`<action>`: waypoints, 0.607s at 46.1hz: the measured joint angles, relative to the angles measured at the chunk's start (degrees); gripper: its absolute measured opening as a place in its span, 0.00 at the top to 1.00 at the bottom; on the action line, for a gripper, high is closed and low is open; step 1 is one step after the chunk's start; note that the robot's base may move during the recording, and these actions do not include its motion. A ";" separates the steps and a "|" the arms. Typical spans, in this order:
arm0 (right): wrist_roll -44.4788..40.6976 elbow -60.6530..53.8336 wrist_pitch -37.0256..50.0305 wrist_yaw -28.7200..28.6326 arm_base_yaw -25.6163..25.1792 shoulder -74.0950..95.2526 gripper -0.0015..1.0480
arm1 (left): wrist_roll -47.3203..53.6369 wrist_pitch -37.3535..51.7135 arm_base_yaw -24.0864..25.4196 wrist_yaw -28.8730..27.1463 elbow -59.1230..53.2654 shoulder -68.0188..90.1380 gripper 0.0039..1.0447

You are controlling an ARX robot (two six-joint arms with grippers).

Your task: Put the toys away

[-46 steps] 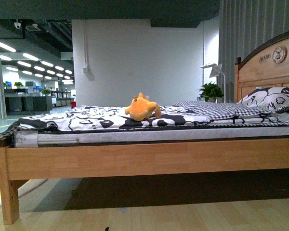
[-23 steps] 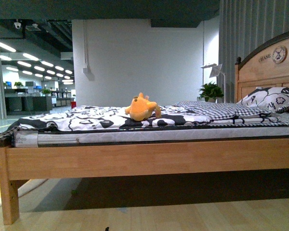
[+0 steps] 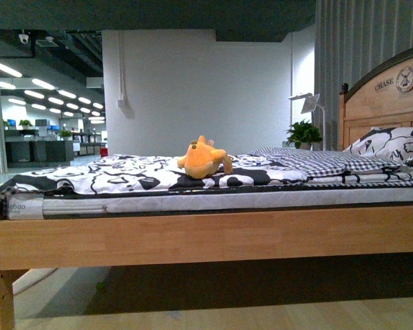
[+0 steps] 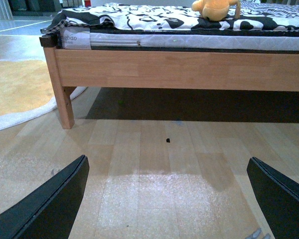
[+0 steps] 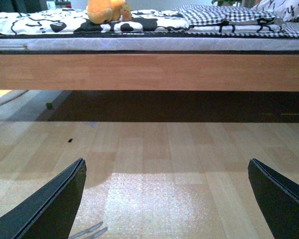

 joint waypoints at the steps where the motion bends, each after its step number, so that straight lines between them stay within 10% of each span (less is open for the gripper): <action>1: 0.00 0.00 0.00 0.02 0.00 0.00 0.06 | 0.00 0.00 0.00 0.00 0.00 0.00 0.06; 28: 0.00 0.00 0.00 0.00 0.00 0.00 0.06 | 0.00 0.00 0.00 0.00 0.00 0.00 0.06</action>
